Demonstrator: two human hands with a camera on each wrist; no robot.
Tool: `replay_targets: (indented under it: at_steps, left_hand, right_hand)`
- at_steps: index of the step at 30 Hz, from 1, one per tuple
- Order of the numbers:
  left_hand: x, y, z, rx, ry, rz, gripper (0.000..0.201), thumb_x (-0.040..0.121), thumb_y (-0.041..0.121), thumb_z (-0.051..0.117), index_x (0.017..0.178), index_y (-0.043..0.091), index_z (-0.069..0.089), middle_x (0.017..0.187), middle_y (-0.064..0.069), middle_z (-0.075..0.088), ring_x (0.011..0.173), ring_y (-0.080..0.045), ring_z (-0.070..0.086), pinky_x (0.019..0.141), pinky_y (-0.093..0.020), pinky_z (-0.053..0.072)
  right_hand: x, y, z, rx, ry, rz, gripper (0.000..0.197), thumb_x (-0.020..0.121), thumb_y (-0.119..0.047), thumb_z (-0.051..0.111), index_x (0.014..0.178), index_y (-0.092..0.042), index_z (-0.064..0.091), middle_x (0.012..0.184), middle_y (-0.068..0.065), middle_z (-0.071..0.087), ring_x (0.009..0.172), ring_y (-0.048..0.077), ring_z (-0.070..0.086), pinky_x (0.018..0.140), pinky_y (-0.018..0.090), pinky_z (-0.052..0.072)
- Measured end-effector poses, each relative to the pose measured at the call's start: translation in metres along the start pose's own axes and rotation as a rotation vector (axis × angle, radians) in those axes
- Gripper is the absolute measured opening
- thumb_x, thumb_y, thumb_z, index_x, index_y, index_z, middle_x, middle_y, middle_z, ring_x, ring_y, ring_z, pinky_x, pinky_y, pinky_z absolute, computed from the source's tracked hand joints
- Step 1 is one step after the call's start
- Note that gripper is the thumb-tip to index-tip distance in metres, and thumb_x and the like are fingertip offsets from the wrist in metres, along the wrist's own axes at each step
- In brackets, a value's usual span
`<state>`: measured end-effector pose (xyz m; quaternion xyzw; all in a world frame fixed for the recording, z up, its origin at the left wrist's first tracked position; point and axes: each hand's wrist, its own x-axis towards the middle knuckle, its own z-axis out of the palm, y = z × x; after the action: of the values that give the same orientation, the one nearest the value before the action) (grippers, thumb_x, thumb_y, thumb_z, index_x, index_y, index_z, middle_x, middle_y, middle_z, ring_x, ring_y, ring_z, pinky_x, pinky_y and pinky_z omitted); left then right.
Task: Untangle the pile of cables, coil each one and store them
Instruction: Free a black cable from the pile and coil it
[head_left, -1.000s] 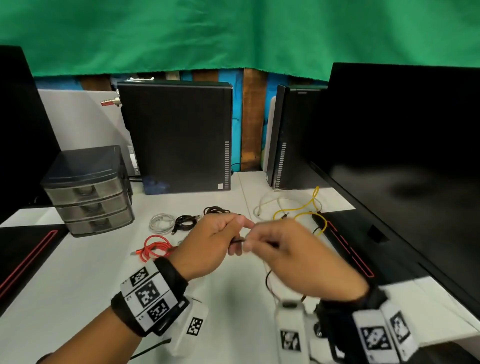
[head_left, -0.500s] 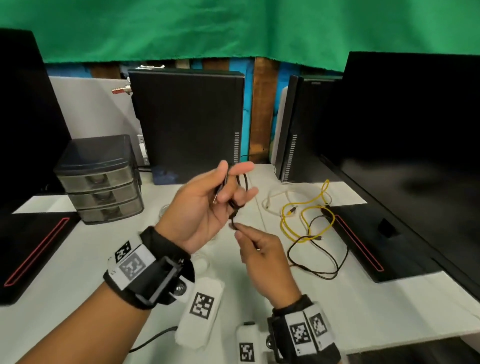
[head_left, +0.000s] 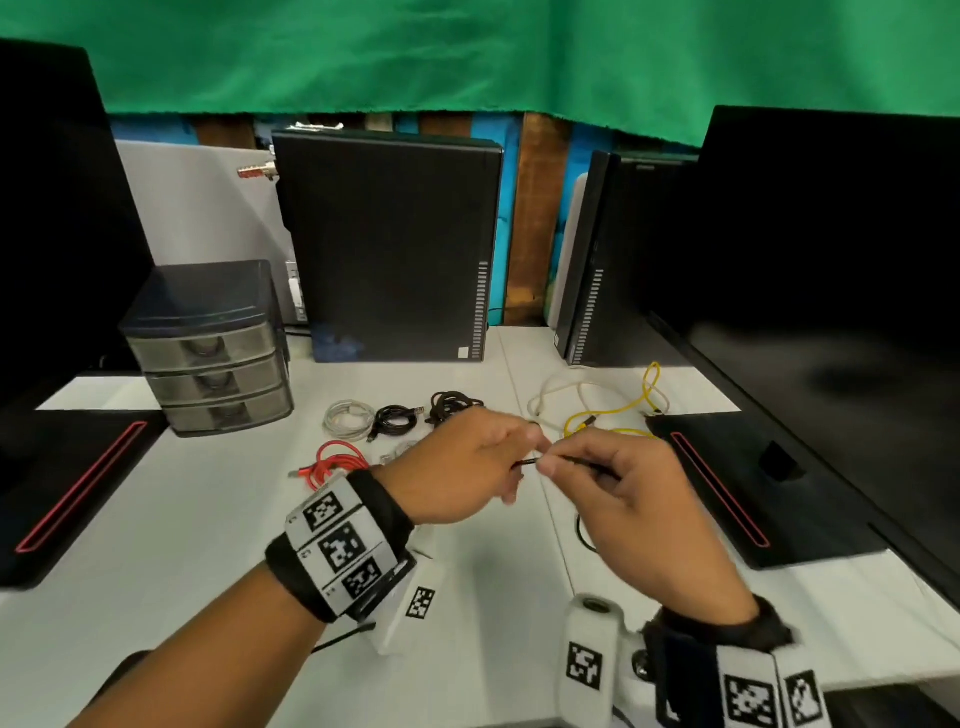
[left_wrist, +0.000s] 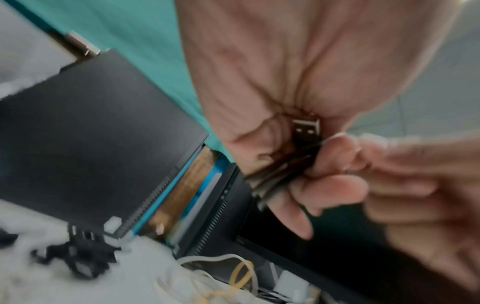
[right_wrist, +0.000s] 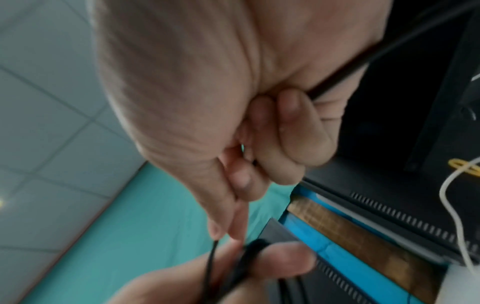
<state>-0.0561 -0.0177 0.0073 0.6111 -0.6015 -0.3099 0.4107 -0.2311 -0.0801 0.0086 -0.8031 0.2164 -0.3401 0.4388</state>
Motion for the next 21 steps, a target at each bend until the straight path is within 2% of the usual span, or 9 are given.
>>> replay_targets:
  at_steps: [2,4,6,9,12,14,17,19,21]
  left_hand:
    - [-0.005,0.010,-0.001,-0.249,-0.184,-0.063,0.051,0.109,0.031,0.036,0.073,0.023,0.072,0.051,-0.008,0.042,0.056,-0.020,0.051,0.093,-0.049,0.056]
    - [-0.009,0.017,-0.008,-0.461,-0.281,-0.069,0.049,0.106,0.033,0.037,0.086,0.017,0.078,0.051,-0.006,0.034,0.054,-0.021,0.045,0.088,-0.044,0.058]
    - [-0.012,0.024,-0.014,-0.675,-0.294,-0.009,0.044,0.103,0.032,0.041,0.103,0.003,0.075,0.050,-0.002,0.033,0.052,-0.017,0.044,0.082,-0.037,0.057]
    - [-0.010,0.029,-0.016,-0.932,-0.086,0.075,0.045,0.101,0.030,0.042,0.116,-0.005,0.066,0.053,0.001,0.038,0.056,-0.014,0.049,0.091,-0.037,0.056]
    - [-0.001,0.022,-0.015,-0.987,0.231,0.060,0.044,0.105,0.028,0.035,0.124,-0.004,0.060,0.058,0.000,0.040,0.065,-0.017,0.053,0.100,-0.037,0.052]
    - [0.004,0.012,-0.014,-0.883,0.369,0.007,0.043,0.108,0.028,0.033,0.123,0.001,0.062,0.061,-0.001,0.044,0.071,-0.019,0.057,0.103,-0.040,0.050]
    - [0.008,-0.003,-0.014,-0.331,0.443,-0.032,0.038,0.109,0.028,0.034,0.113,0.011,0.067,0.060,0.003,0.053,0.072,-0.013,0.063,0.095,-0.038,0.052]
    - [0.006,-0.007,-0.011,0.010,0.301,-0.029,0.035,0.108,0.028,0.036,0.106,0.016,0.070,0.060,0.005,0.059,0.066,-0.008,0.062,0.085,-0.035,0.052]
    - [0.003,-0.004,-0.006,0.190,0.118,-0.071,0.041,0.108,0.030,0.035,0.093,0.017,0.071,0.064,0.003,0.065,0.065,-0.005,0.062,0.082,-0.034,0.052]
  right_hand:
    - [0.003,0.005,-0.008,0.029,0.093,-0.014,0.017,0.090,-0.016,0.073,0.077,-0.027,0.076,0.068,0.012,0.066,0.061,0.026,0.052,0.061,0.039,0.045]
    - [0.007,0.015,-0.009,0.077,0.224,-0.018,0.018,0.091,-0.014,0.071,0.081,-0.027,0.079,0.078,0.001,0.074,0.073,0.016,0.066,0.068,0.028,0.051]
    - [0.011,0.026,-0.003,0.104,0.293,0.012,0.018,0.094,-0.014,0.067,0.093,-0.027,0.078,0.090,-0.015,0.077,0.085,0.001,0.069,0.077,0.015,0.048]
    - [0.011,0.038,0.012,0.067,0.155,0.069,0.019,0.098,-0.017,0.063,0.100,-0.023,0.081,0.078,-0.021,0.072,0.070,-0.008,0.060,0.070,0.012,0.043]
    - [0.007,0.033,0.025,0.018,-0.056,0.118,0.017,0.098,-0.022,0.063,0.096,-0.020,0.080,0.062,-0.017,0.064,0.056,-0.002,0.047,0.062,0.015,0.037]
    - [0.005,0.027,0.028,-0.071,-0.182,0.087,0.021,0.099,-0.028,0.061,0.093,-0.015,0.077,0.055,-0.008,0.049,0.053,0.003,0.040,0.058,0.018,0.035]
    - [0.005,0.017,0.022,-0.124,-0.189,0.038,0.019,0.100,-0.028,0.059,0.089,-0.019,0.071,0.061,0.003,0.052,0.054,0.004,0.040,0.057,0.022,0.035]
    - [0.005,0.012,0.015,-0.101,-0.144,-0.001,0.015,0.099,-0.027,0.060,0.090,-0.024,0.072,0.063,-0.001,0.059,0.054,0.011,0.043,0.055,0.026,0.036]
    - [0.006,0.007,0.009,-0.068,-0.060,-0.034,0.018,0.098,-0.022,0.062,0.087,-0.030,0.073,0.065,0.002,0.063,0.055,0.016,0.046,0.056,0.028,0.039]
